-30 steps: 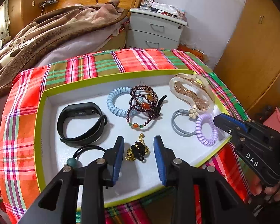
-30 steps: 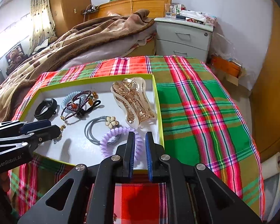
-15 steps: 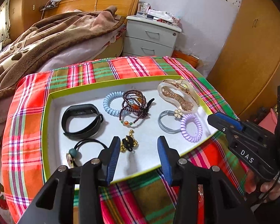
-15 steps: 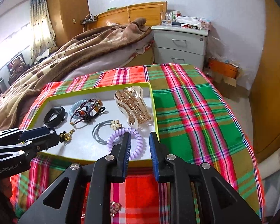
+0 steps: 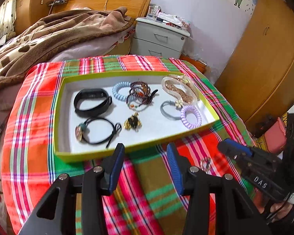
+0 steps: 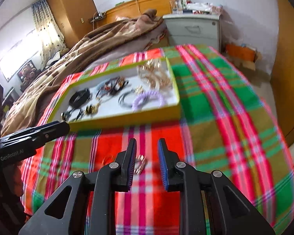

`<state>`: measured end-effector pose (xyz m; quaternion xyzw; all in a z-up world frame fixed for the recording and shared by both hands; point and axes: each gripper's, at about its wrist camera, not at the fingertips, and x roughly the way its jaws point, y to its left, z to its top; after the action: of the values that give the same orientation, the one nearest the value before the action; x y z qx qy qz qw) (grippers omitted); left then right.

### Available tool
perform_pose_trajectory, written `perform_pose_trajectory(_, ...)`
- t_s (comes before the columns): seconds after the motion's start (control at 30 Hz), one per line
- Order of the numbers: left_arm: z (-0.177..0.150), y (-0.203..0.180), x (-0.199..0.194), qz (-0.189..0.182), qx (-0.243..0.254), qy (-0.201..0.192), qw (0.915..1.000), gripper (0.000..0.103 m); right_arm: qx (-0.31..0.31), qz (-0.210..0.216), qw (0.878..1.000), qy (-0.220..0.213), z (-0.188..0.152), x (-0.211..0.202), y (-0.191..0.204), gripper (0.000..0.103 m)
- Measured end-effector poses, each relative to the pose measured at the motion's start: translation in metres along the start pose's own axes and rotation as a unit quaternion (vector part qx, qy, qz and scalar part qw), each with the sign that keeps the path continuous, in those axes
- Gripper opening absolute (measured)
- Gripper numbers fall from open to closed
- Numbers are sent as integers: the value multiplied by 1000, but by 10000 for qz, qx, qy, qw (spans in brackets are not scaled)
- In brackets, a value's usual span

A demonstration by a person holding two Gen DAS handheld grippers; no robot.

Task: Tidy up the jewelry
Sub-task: 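Move the right tool to the gold rhinestone hair clip and grasp it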

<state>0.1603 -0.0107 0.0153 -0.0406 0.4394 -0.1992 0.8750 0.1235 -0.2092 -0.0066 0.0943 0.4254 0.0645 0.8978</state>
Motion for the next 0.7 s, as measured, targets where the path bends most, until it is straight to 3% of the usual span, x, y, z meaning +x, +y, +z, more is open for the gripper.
perform_pose_trajectory(0.43,-30,10,-22,8,-161,18,9999,47,174,58,9996,202,-15,10,15,25)
perform_pose_trajectory(0.57,-33,11,-24,17,-182,23,9998,47,-11,-68,9996,273,-19,11,21,37)
perform_pose_trajectory(0.7,-37,11,-25,-2,-207,48,9998,47,-268,-263,9988,309,-25,8,25,37)
